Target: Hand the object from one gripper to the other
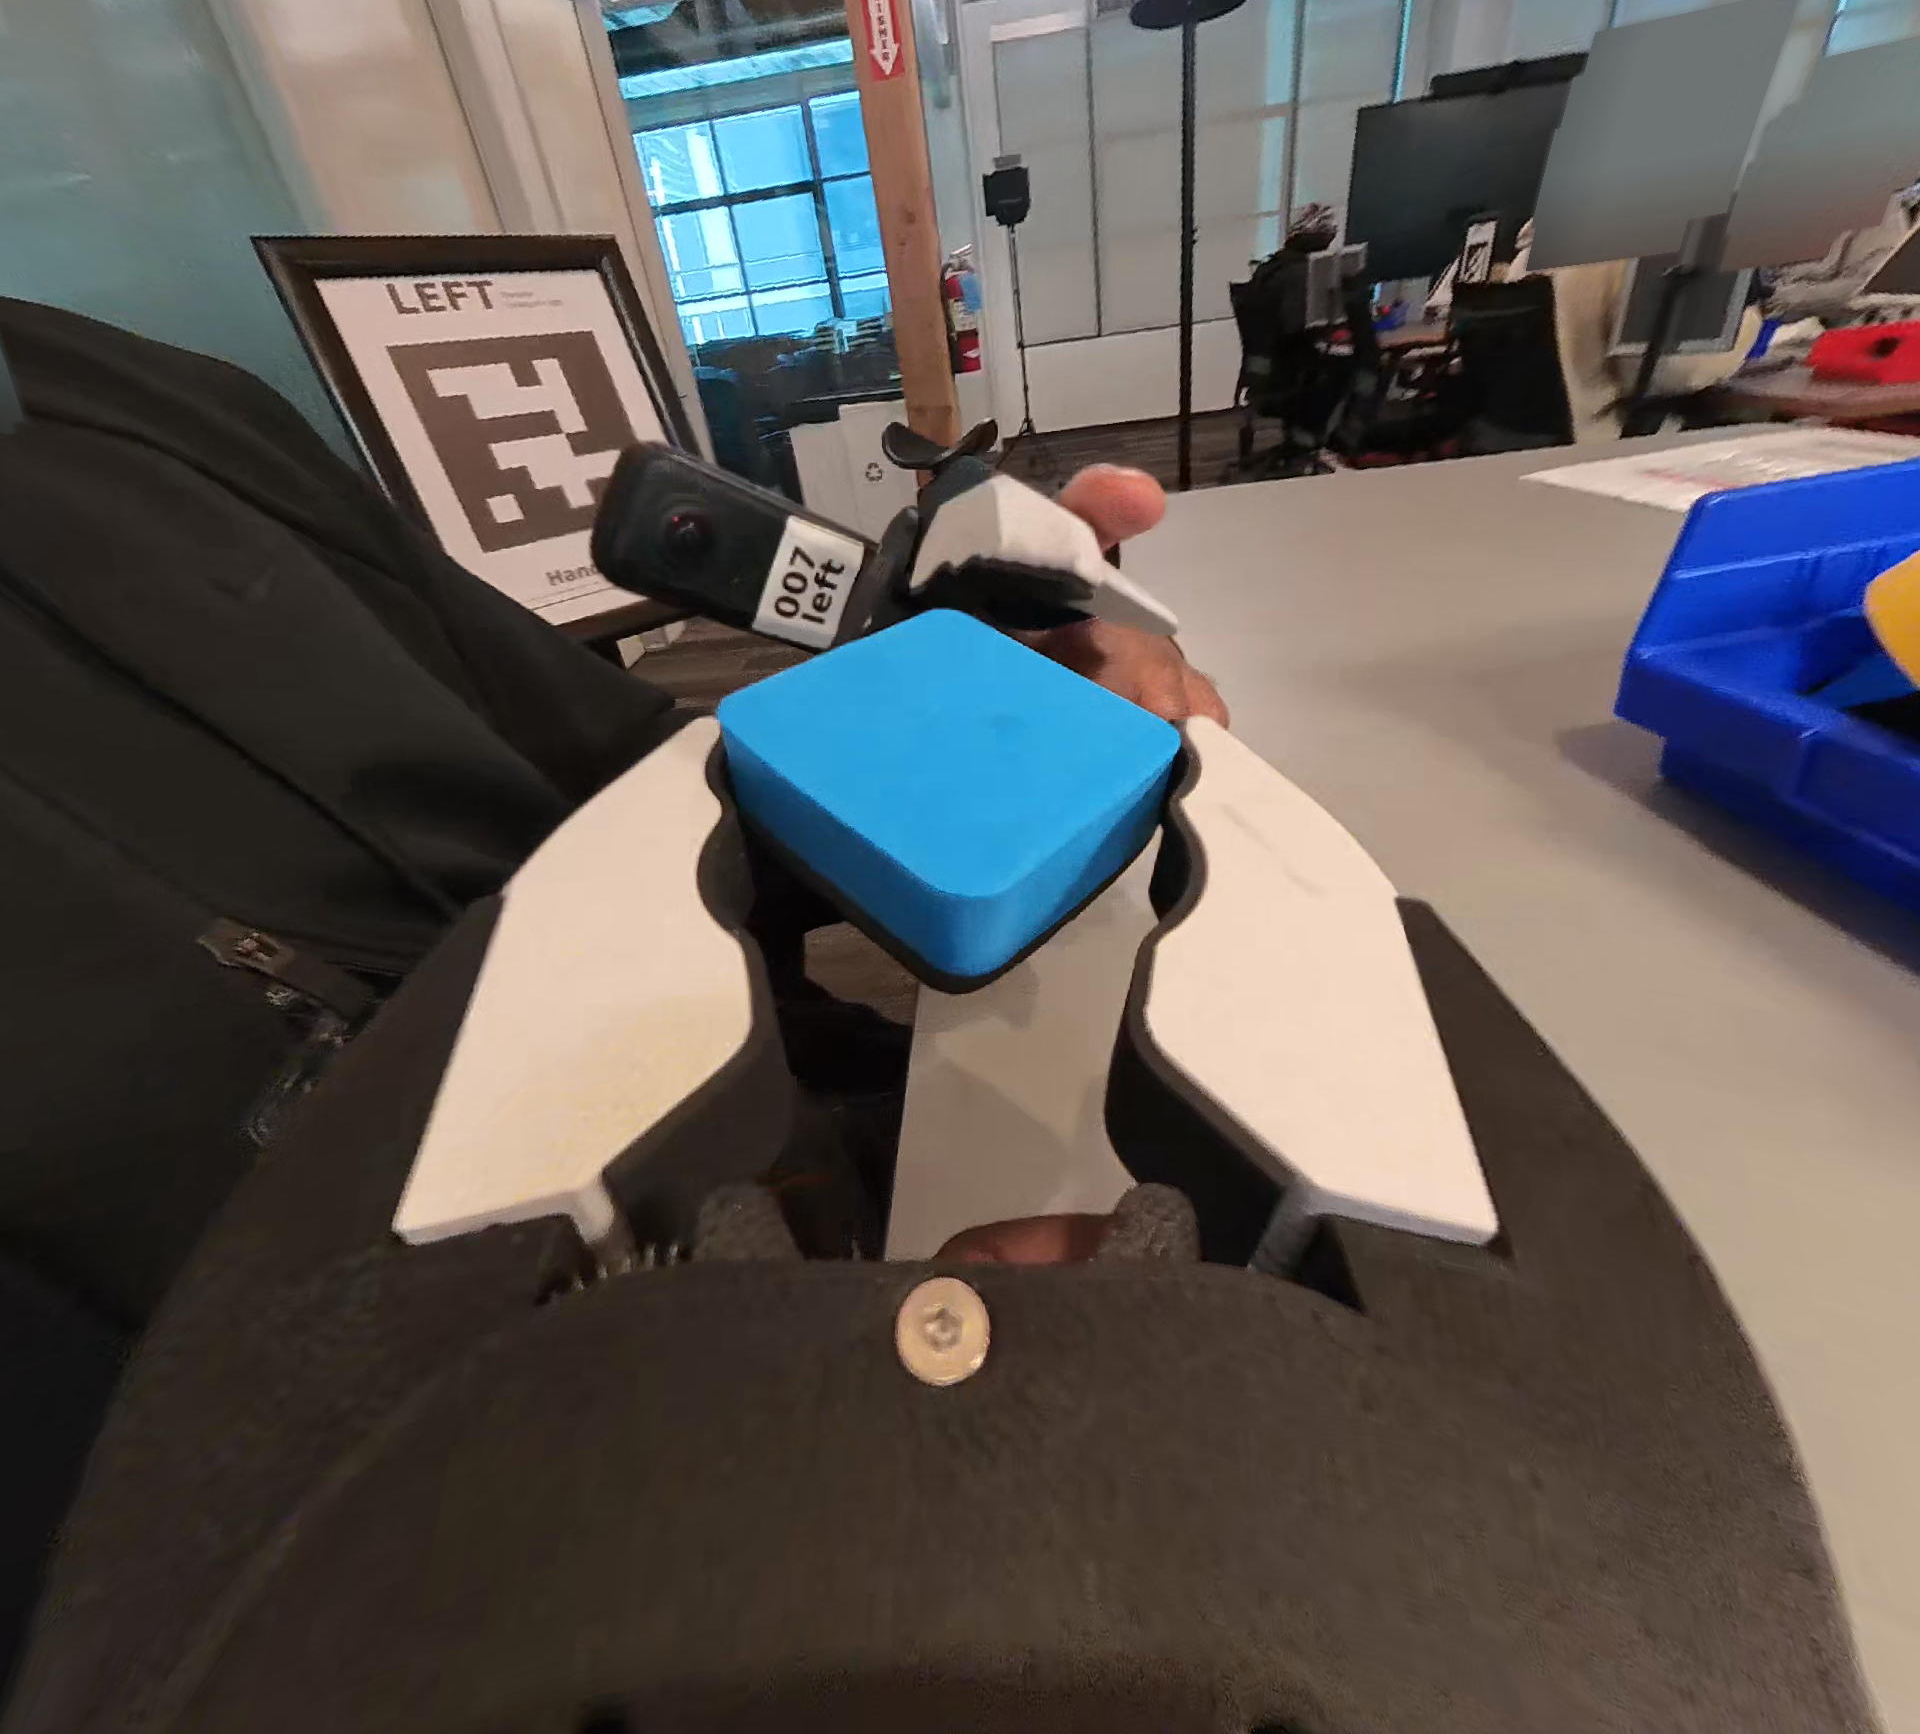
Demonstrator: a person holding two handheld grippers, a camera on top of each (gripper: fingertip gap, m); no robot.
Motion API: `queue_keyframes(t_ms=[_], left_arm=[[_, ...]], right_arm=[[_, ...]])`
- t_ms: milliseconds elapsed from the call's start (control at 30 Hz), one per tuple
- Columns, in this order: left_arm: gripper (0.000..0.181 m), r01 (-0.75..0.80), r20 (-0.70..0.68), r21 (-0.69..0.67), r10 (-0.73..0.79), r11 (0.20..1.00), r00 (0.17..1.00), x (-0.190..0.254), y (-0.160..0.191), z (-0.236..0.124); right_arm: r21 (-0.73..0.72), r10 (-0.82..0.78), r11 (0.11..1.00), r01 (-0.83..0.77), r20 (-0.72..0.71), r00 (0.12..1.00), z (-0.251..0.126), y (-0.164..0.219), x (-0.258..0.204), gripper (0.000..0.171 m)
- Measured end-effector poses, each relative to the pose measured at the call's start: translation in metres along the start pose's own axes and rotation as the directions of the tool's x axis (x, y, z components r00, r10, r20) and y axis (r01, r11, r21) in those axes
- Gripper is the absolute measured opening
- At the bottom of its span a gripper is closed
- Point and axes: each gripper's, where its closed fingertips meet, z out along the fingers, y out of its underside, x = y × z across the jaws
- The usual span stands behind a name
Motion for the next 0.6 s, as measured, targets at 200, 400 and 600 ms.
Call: queue_keyframes(t_ms=[200,400,600], left_arm=[[0.054,-0.081,0.053,0.017,0.080,0.997,0.995,0.006,-0.011,0.011],[0.036,-0.051,0.087,0.034,0.048,0.998,0.995,0.001,-0.014,0.011],[0.029,0.084,0.055,-0.049,-0.081,0.995,0.995,-0.005,0.002,0.012]], right_arm=[[-0.040,0.081,0.996,-0.079,0.041,0.996,0.003,0.006,0.000,0.077],[-0.072,0.103,0.992,-0.099,0.058,0.993,0.005,0.010,-0.002,0.077],[-0.037,0.016,0.999,-0.019,-0.084,0.996,0.002,0.005,0.015,0.077]])
